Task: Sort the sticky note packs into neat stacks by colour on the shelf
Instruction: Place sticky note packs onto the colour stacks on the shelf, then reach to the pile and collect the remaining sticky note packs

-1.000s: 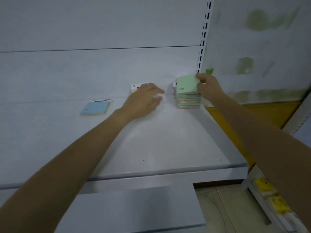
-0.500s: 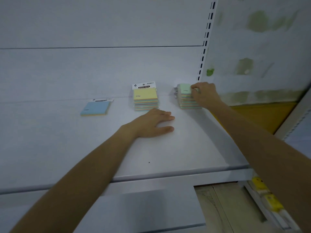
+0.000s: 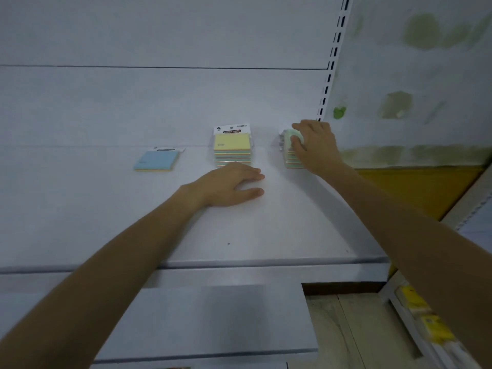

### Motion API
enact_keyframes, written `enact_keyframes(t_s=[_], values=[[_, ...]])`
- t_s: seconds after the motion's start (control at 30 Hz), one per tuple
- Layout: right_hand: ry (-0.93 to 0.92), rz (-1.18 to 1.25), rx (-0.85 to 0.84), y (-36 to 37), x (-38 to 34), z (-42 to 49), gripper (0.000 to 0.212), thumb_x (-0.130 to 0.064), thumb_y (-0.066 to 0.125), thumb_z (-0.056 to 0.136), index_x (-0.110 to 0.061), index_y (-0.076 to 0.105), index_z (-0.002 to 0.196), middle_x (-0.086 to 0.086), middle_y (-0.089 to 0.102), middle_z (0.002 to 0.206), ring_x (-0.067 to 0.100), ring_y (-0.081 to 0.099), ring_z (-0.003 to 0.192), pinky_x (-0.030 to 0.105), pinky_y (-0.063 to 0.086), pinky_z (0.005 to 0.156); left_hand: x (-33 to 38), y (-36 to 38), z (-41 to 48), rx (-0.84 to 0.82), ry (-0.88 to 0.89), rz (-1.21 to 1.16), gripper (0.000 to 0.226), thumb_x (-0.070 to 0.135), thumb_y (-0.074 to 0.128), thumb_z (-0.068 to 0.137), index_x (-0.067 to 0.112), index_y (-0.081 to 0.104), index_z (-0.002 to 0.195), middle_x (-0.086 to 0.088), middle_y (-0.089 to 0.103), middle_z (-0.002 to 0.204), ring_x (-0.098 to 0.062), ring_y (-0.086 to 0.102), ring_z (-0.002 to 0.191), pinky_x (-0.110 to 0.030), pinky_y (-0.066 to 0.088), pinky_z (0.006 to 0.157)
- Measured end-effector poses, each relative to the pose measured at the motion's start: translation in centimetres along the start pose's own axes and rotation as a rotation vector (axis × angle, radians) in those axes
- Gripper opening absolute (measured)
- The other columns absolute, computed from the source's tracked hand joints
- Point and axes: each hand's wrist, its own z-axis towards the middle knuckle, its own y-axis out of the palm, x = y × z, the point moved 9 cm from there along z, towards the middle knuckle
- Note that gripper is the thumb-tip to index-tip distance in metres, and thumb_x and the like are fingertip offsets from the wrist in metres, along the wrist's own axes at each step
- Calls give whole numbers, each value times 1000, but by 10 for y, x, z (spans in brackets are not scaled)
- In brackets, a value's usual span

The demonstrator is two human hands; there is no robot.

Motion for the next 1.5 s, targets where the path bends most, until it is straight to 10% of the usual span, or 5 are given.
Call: enact_keyframes(t_s=[1.07, 1.5], values=[[-572, 233, -387, 205, -580, 28, 46, -30, 37, 97, -19, 31, 142, 11, 37, 146, 30, 33, 135, 37, 24, 112, -422, -199, -397, 299, -600, 312, 44, 39, 34, 97, 22, 44, 136, -3, 45, 145, -24, 38, 135, -38, 30, 111], [-426, 409, -521, 316, -728, 91, 44, -30, 38, 97, -16, 36, 138, 21, 48, 129, 32, 50, 116, 33, 36, 97, -624, -246, -484, 267, -779, 230, 44, 34, 34, 98, 14, 43, 137, -15, 46, 141, -31, 38, 132, -40, 28, 111]])
